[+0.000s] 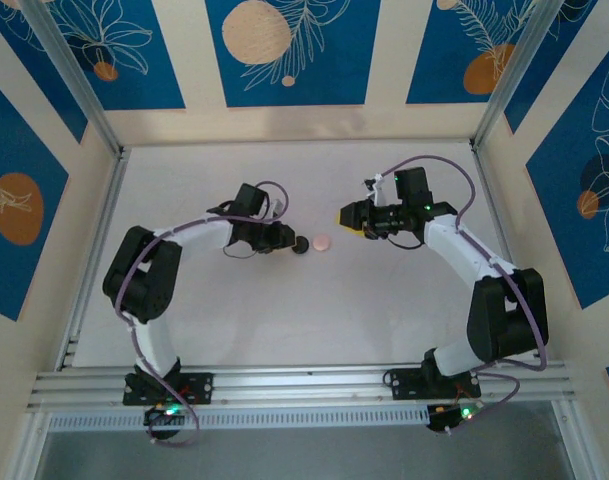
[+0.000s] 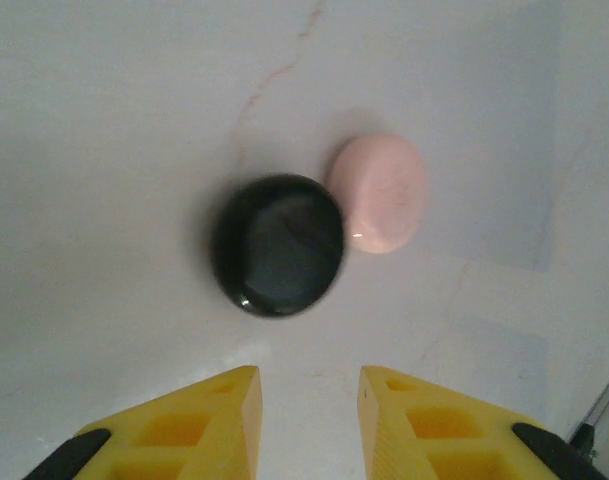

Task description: Insert the wireless bluetooth earbuds into the charging case

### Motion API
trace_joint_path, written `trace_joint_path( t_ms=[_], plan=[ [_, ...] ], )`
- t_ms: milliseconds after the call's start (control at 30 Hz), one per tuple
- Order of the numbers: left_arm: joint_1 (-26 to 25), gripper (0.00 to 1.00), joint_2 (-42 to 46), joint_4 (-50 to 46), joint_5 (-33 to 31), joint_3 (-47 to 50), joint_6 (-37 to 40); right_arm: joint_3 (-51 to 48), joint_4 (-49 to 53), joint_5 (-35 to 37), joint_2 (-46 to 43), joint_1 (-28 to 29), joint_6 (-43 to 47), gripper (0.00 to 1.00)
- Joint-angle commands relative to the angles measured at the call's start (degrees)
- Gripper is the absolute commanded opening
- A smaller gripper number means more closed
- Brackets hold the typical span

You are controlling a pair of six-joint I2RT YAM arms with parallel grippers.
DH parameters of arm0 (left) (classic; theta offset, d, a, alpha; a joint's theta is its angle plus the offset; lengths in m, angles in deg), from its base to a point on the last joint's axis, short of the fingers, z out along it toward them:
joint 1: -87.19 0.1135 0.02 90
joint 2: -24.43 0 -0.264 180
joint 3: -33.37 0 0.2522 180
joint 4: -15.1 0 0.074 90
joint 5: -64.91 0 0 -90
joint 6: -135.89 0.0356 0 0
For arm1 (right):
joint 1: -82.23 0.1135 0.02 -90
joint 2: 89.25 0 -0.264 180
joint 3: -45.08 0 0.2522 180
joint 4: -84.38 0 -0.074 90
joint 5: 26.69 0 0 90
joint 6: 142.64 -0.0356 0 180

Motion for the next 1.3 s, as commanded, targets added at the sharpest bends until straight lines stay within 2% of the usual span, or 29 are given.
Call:
trace_joint_path(
  t_ms=[0, 133, 267, 300, 333, 367, 433, 467, 500, 633, 800, 900, 967, 1000, 1033, 1067, 1100, 1133, 1167, 1233, 1267],
  plan=[
    [1.35, 0.35, -0.95, -6.69, -1.05, -2.55, 2.27, -0.72, 1.41, -1.58, 0.12, -1.43, 1.72, 0.46],
    [2.69, 0.42, 1.53, -11.75, -5.97, -4.72, 6.05, -1.06, 2.23, 0.17, -1.09, -4.07, 3.3, 0.47],
    [3.96, 0.5, 8.32, -15.42, -16.4, -4.63, 10.95, -1.9, 3.3, 7.36, -3.33, -7.45, 6.95, 0.58],
    [4.48, 0.52, 10.95, -15.86, -20.07, -3.95, 12.09, -2.28, 3.41, 10.02, -3.73, -8.59, 8.12, 0.73],
    [5.15, 0.56, 13.74, -15.86, -23.88, -2.82, 13.19, -2.83, 3.35, 13.07, -4.34, -9.64, 9.4, 0.99],
    [5.79, 0.61, 16.21, -15.38, -26.9, -1.54, 14.18, -3.42, 2.91, 16.29, -4.88, -10.43, 10.48, 0.99],
    [7.36, 0.8, 22.21, -13.56, -34.09, 2.29, 16.15, -5.98, -0.18, 22.35, -6.34, -12.65, 12.7, 0.99],
    [7.94, 0.94, 25.14, -12.48, -37.41, 3.98, 17.17, -7.67, -2.3, 24.75, -7.15, -13.73, 13.24, 0.99],
    [8.33, 1.0, 28.31, -10.67, -41.3, 6.52, 18.47, -9.85, -5.04, 27.35, -8.02, -15.12, 13.88, 0.99],
    [8.56, 1.0, 40.22, 2.87, -56.95, 20.14, 25.14, -18.4, -16.29, 33.31, -11.48, -20.12, 16.01, 0.99],
    [8.7, 1.0, 48.41, 27.85, -68.12, 40.34, 32.69, -28.68, -32.63, 36.61, -12.79, -22.94, 19.62, 0.99],
    [9.39, 1.0, 46.0, 37.84, -66.61, 47.35, 34.69, -34.22, -43.07, 35.32, -10.83, -24.96, 18.69, 0.99],
    [9.62, 1.0, 41.63, 47.26, -64.78, 50.99, 34.93, -34.12, -44.89, 32.73, -9.83, -25.82, 18.47, 0.99],
    [9.83, 1.0, 38.4, 54.97, -63.91, 52.65, 36.63, -35.21, -49.23, 31.49, -9.12, -25.79, 18.7, 0.99],
    [9.81, 1.0, 36.37, 57.62, -61.27, 52.43, 37.22, -36.11, -52.95, 31.02, -8.47, -25.55, 18.8, 0.99],
    [10.09, 1.0, 34.09, 61.39, -58.83, 52.45, 38.2, -35.35, -53.38, 30.46, -7.35, -25.22, 19.06, 0.99],
    [10.27, 1.0, 30.09, 69.12, -56.29, 52.95, 41.09, -33.65, -50.4, 28.95, -6.79, -25.14, 20.1, 0.99],
    [9.56, 1.0, 26.0, 74.33, -55.37, 52.46, 45.89, -33.57, -51.09, 27.69, -6.2, -24.61, 21.15, 0.99],
    [9.69, 1.0, 22.47, 78.8, -53.2, 52.6, 47.48, -33.12, -49.9, 27.37, -6.47, -24.25, 21.85, 0.99],
    [10.19, 1.0, 14.5, 91.03, -57.01, 53.05, 48.08, -34.62, -51.8, 26.45, -7.25, -23.82, 22.67, 0.99],
    [10.26, 1.0, 15.87, 90.3, -56.96, 54.04, 46.55, -35.08, -52.54, 26.19, -7.65, -23.85, 22.67, 0.99]
  ],
)
